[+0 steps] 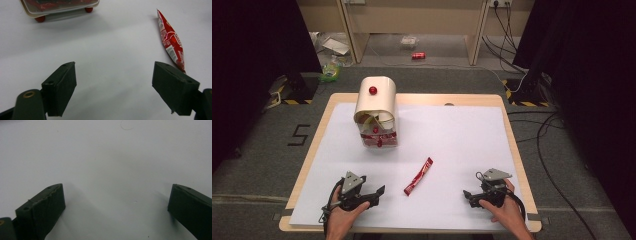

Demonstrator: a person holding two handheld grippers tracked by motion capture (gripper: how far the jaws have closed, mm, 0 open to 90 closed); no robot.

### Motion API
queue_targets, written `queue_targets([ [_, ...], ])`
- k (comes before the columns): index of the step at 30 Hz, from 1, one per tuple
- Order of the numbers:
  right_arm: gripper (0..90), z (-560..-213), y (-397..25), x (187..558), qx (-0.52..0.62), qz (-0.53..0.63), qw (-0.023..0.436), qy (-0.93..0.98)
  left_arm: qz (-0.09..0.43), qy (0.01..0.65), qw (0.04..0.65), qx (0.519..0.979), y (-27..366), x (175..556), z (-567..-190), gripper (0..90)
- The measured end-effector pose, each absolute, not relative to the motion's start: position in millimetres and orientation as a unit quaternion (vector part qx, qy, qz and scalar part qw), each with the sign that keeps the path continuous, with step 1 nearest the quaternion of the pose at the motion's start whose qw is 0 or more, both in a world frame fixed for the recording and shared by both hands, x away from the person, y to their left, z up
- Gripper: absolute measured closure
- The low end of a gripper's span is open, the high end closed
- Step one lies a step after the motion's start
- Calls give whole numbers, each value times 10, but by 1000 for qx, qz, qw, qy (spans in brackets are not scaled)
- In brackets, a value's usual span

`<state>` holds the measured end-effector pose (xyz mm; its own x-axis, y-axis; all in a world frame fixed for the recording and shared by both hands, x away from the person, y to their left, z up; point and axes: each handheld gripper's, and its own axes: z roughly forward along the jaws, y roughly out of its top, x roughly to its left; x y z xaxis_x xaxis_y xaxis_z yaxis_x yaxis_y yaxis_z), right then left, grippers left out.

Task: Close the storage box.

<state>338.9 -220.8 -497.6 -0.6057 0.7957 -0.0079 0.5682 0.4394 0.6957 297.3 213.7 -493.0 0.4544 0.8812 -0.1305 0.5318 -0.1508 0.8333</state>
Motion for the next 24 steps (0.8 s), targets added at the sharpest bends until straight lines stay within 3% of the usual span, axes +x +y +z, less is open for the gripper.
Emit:
queue_targets([
  [24,15,-4976,-2208,3389,410,335,170,831,198,466,423,751,2100,2731,-4998,175],
])
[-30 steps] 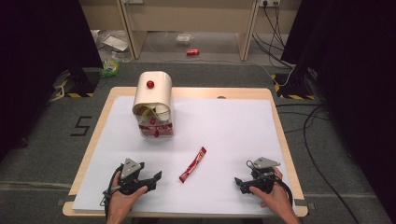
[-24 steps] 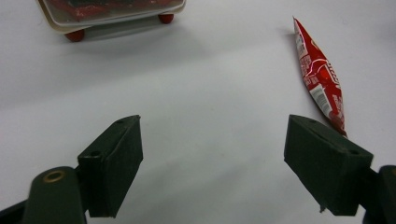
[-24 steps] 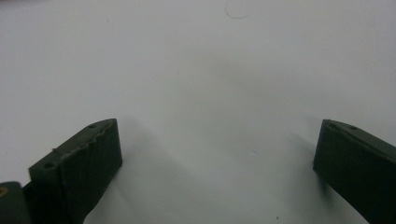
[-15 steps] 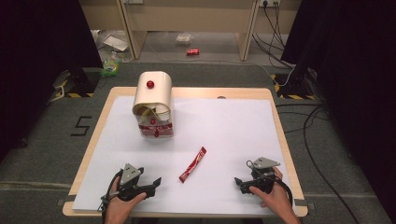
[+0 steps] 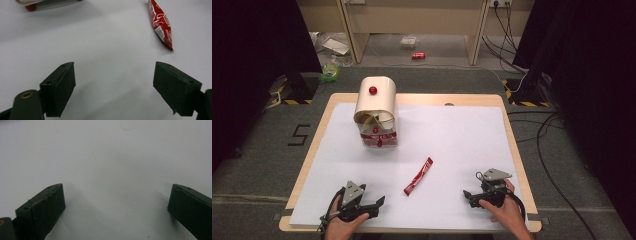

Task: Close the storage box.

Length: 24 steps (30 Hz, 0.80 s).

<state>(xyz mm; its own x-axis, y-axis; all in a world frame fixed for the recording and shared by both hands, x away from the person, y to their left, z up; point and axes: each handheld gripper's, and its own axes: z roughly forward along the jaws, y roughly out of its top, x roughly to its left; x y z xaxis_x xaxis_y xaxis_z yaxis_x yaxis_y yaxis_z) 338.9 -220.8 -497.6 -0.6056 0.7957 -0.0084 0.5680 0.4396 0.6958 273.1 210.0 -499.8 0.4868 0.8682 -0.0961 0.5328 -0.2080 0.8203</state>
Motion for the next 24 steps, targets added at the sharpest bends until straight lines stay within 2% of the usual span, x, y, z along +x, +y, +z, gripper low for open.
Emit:
queue_targets([
  [5,15,-4976,-2208,3389,410,335,170,831,194,463,406,764,2065,2679,-5056,172],
  [9,15,-4976,-2208,3389,410,335,170,831,211,455,391,772,2012,2597,-5085,161],
  [24,15,-4977,-2208,3389,410,335,170,831,220,452,412,760,2033,2518,-5145,159],
])
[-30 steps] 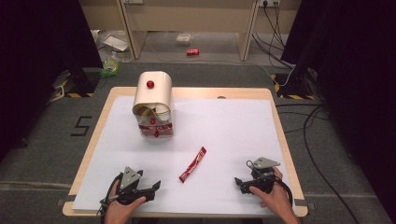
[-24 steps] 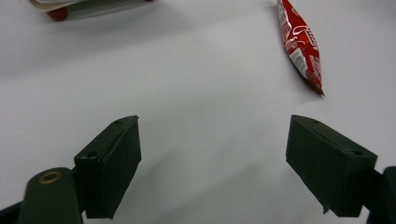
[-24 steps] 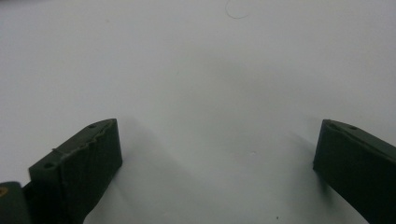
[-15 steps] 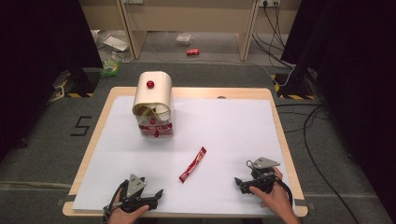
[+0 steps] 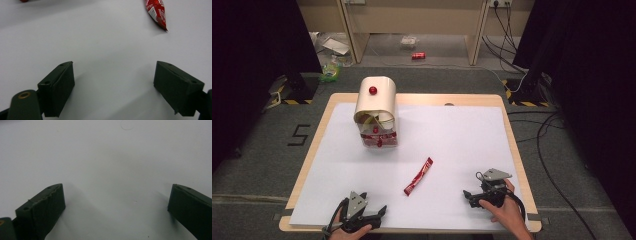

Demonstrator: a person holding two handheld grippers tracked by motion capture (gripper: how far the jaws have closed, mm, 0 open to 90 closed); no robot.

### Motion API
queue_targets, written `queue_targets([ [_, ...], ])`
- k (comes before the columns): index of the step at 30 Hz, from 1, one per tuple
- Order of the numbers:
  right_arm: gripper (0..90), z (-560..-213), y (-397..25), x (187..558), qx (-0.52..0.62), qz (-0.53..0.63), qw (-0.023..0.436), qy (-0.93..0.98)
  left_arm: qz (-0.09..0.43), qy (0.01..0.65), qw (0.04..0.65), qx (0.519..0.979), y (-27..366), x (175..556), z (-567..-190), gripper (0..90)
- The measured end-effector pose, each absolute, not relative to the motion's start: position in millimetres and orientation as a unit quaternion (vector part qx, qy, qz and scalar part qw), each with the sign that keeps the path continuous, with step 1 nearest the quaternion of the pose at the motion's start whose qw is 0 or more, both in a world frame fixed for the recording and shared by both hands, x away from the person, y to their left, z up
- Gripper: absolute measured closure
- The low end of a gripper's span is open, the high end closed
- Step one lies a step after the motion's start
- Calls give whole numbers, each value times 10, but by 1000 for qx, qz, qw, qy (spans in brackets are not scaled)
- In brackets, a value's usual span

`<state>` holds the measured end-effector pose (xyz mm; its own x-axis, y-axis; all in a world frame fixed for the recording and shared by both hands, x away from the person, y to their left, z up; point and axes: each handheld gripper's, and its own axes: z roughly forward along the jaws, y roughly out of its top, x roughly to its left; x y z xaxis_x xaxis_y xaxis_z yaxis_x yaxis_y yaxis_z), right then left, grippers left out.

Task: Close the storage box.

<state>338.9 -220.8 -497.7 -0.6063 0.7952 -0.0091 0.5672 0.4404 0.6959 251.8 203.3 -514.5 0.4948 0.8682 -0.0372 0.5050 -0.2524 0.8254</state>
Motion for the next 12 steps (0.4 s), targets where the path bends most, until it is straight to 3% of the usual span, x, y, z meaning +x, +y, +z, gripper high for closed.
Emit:
queue_targets([
  [12,15,-4977,-2208,3389,410,335,171,831,220,451,413,760,2038,2519,-5147,159],
])
